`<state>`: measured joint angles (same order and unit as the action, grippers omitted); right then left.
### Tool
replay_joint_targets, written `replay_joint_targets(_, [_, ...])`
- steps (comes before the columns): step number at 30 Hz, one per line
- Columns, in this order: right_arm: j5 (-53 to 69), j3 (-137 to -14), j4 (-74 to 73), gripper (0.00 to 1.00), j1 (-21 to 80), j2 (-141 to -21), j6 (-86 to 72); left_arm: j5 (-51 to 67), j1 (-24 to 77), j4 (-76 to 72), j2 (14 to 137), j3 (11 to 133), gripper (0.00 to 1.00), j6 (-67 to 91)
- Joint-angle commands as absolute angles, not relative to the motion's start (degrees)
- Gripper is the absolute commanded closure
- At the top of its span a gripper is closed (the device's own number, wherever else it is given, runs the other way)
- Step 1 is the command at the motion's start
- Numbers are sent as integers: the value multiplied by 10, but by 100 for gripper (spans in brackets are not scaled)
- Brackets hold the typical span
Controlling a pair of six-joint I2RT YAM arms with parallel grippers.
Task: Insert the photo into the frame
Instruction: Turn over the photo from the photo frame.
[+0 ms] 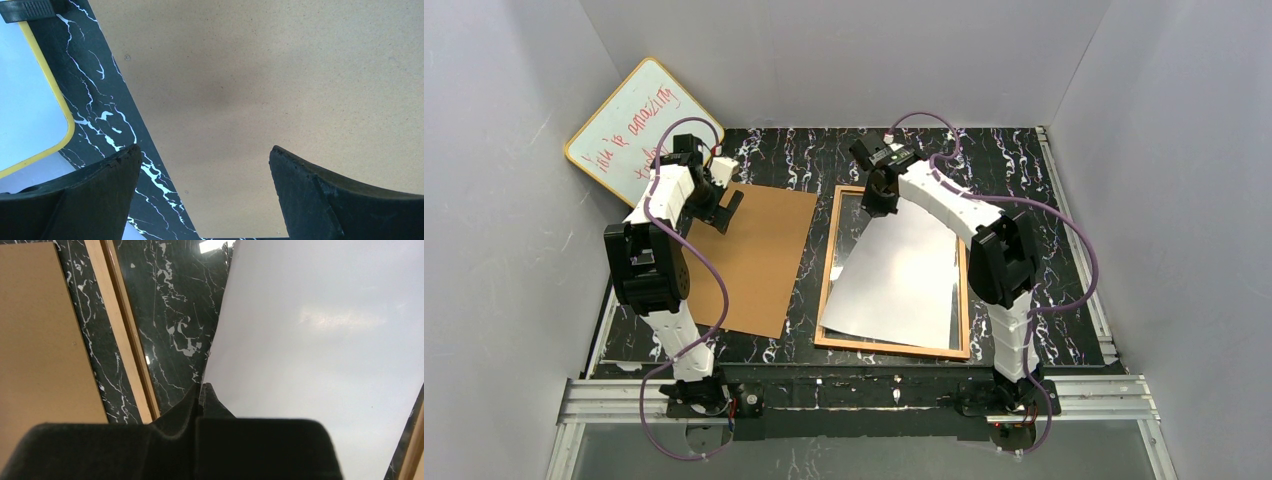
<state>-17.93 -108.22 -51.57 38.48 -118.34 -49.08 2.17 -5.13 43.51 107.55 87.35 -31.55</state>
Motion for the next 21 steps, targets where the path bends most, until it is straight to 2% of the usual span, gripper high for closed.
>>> replay_joint_targets(1, [-194, -1089, -536, 99, 393, -1170, -448, 29, -50, 450, 1052, 876, 2, -320])
replay_joint_targets(6, [-191, -1128, -580, 99, 403, -1196, -400, 35, -50, 452, 1052, 879, 2, -317])
replay_joint_targets(21, [-222, -1085, -584, 99, 412, -1209, -375, 31, -50, 457, 1050, 879, 2, -317])
